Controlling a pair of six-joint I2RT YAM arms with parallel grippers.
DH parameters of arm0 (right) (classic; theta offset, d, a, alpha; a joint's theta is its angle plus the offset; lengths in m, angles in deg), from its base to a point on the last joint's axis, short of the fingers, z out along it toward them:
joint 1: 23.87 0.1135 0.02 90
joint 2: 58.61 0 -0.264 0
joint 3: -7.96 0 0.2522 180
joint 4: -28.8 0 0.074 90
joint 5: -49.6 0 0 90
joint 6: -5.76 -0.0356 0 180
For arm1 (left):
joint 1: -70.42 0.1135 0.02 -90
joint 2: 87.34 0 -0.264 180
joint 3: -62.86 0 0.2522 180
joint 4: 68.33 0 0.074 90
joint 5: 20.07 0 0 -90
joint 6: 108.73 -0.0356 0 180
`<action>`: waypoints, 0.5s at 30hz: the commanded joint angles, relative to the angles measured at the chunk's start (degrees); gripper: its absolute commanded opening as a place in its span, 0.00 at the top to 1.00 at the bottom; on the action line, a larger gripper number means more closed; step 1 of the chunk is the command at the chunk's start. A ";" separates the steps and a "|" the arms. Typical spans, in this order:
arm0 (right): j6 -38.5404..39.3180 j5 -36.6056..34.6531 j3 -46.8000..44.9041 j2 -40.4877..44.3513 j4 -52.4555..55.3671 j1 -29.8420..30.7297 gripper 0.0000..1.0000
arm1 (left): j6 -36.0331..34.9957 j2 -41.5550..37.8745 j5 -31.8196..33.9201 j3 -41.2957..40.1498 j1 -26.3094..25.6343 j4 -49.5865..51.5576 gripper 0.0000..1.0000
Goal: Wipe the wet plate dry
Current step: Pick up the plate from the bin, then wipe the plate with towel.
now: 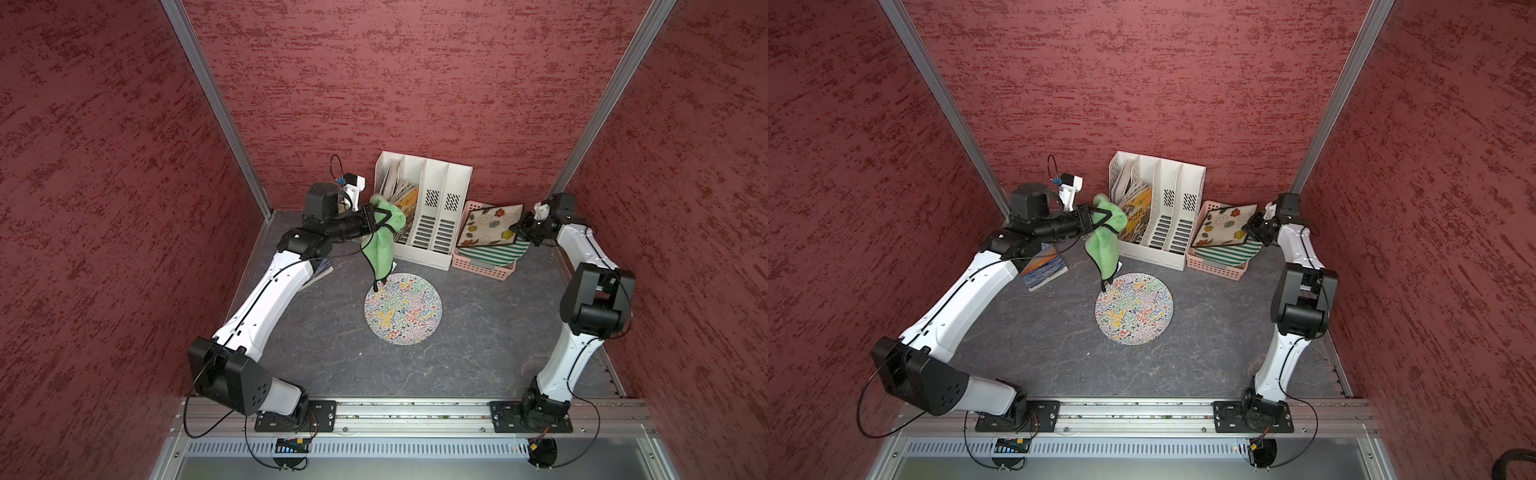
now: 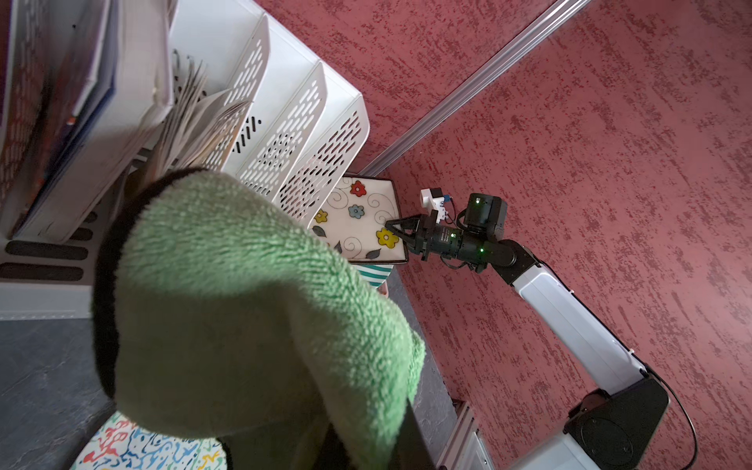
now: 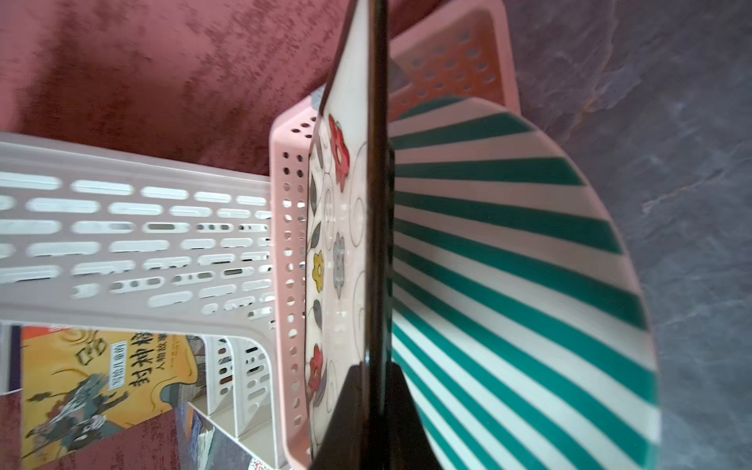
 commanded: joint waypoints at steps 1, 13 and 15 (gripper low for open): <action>-5.19 5.51 -0.09 11.35 -16.66 0.64 1.00 | -1.12 0.63 0.63 4.14 -1.60 -0.35 1.00; -17.43 1.74 -14.67 30.34 -30.70 17.31 1.00 | -5.67 13.12 15.40 25.87 -14.15 8.85 1.00; -19.90 1.13 -14.42 30.42 -31.42 21.42 1.00 | -5.94 16.28 13.69 29.04 -15.08 9.33 1.00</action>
